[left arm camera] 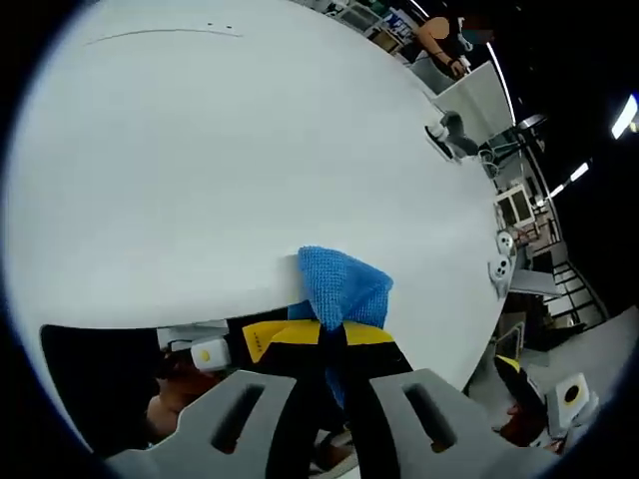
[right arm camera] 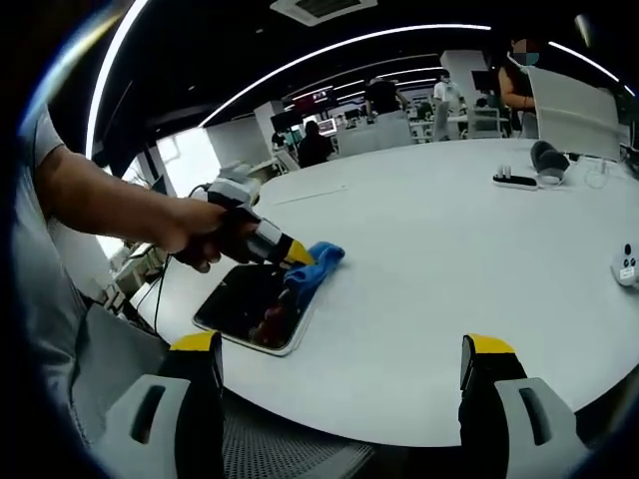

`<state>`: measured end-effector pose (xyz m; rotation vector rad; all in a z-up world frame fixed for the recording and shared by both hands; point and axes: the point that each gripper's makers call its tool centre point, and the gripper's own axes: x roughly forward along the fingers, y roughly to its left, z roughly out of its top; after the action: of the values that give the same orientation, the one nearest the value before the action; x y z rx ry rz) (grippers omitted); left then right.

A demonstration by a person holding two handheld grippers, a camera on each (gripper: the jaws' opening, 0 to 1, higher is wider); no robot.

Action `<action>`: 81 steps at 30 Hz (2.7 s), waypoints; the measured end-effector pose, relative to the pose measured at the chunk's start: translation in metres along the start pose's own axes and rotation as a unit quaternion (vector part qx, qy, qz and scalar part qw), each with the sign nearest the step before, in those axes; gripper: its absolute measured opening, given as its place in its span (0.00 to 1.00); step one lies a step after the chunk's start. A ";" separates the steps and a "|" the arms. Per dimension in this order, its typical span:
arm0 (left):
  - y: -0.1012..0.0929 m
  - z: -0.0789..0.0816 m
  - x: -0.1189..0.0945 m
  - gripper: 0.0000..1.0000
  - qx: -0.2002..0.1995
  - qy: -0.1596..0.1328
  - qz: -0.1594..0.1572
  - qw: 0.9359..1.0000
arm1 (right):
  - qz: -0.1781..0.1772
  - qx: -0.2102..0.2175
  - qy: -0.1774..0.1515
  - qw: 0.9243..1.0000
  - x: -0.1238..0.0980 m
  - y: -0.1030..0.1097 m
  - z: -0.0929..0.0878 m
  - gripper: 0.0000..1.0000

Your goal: Wipe the mirror surface with the cleaning cloth until all visible marks leave the cleaned area.

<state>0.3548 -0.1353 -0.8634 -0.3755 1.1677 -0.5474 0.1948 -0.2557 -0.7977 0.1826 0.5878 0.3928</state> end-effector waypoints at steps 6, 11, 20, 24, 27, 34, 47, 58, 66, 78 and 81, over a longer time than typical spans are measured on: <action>0.003 0.008 0.001 0.03 0.018 -0.009 0.011 1.000 | -0.001 0.001 0.001 1.000 0.001 -0.001 -0.001 0.99; 0.003 0.009 0.002 0.03 0.028 -0.007 0.012 0.999 | -0.002 0.002 0.002 1.000 0.001 -0.001 -0.001 0.99; 0.006 0.009 0.000 0.03 0.036 -0.005 0.017 0.999 | -0.001 0.001 0.002 1.000 0.001 -0.001 0.000 0.99; 0.011 0.008 -0.002 0.03 0.038 -0.005 0.021 0.999 | -0.001 0.001 0.002 1.000 0.000 0.000 -0.001 0.99; 0.015 0.008 -0.006 0.03 0.040 -0.005 0.026 0.999 | -0.001 0.001 0.002 1.000 0.001 0.001 -0.001 0.99; 0.024 0.009 -0.013 0.03 0.035 -0.009 0.033 0.999 | 0.003 -0.003 0.003 1.000 0.002 0.003 0.000 0.99; 0.040 0.013 -0.023 0.03 0.026 -0.019 0.041 0.999 | 0.020 -0.045 0.016 0.999 0.007 0.012 0.004 0.99; 0.046 0.014 -0.026 0.03 0.020 -0.022 0.048 0.998 | 0.029 -0.081 0.025 0.996 0.013 0.020 0.011 0.99; 0.053 0.016 -0.031 0.03 0.063 -0.029 0.078 0.995 | 0.032 -0.077 0.029 0.996 0.013 0.020 0.008 0.99; 0.050 0.013 -0.032 0.03 0.081 -0.028 0.078 0.993 | 0.031 -0.071 0.026 0.997 0.015 0.019 0.010 0.99; 0.045 0.011 -0.034 0.03 0.075 -0.028 0.071 0.994 | 0.032 -0.070 0.025 0.997 0.015 0.020 0.011 0.99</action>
<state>0.3644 -0.0791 -0.8583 -0.1757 1.0829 -0.4946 0.2065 -0.2320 -0.7911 0.0568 0.6023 0.5007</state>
